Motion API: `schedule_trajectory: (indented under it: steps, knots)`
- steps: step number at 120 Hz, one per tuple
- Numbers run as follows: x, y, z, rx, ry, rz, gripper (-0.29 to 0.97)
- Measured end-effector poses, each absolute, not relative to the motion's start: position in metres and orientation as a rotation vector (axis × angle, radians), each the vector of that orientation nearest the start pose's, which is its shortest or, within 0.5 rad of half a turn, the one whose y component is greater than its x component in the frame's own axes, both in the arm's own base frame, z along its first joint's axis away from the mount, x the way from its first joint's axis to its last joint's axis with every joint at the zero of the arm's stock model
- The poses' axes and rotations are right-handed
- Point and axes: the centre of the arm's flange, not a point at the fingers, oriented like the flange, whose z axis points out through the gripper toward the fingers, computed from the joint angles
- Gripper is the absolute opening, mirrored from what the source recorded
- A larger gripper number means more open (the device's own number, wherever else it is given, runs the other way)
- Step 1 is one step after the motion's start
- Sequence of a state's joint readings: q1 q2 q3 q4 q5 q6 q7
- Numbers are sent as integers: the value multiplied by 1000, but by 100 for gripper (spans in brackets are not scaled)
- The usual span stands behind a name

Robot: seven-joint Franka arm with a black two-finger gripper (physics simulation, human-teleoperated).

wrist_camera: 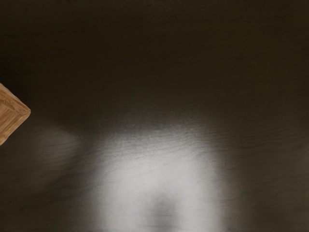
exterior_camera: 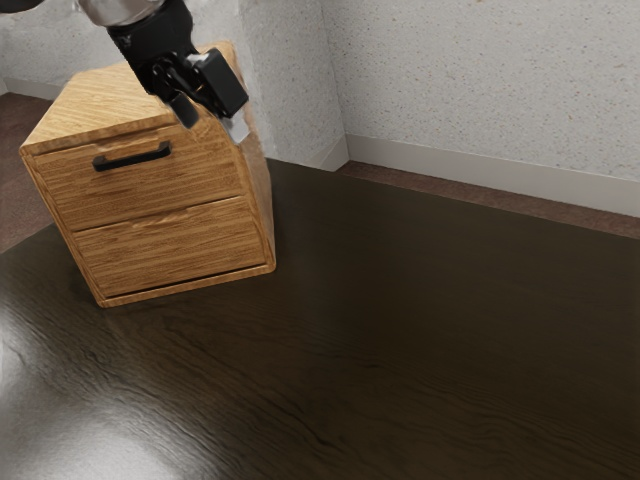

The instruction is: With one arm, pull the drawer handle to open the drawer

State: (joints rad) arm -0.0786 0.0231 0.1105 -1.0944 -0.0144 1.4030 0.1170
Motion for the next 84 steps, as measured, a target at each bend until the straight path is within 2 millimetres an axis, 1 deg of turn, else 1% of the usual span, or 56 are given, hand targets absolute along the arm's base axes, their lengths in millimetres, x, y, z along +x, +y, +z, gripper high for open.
schedule_trajectory:
  steps: [2, 5, 10, 14, 24, 32, 45, 51, 58, 66, 76, 84]
  knots:
    - [501, 12, 825, -3090, 148, -485, 68]
    - [489, 9, 838, -3085, 158, -521, 68]
    - [480, 6, 845, -3081, 173, -536, 68]
    - [485, 2, 838, -3085, 183, -511, 68]
    - [506, -5, 816, -3095, 206, -434, 68]
    - [511, -11, 808, -3098, 225, -400, 68]
    - [522, -12, 781, -3096, 218, -278, 68]
    - [522, -5, 773, -3093, 197, -224, 68]
    - [514, 8, 766, -3081, 162, -174, 68]
    - [495, 23, 753, -3081, 133, -140, 68]
    - [466, 54, 739, -3085, 62, -159, 68]
    - [454, 63, 736, -3082, 44, -203, 68]
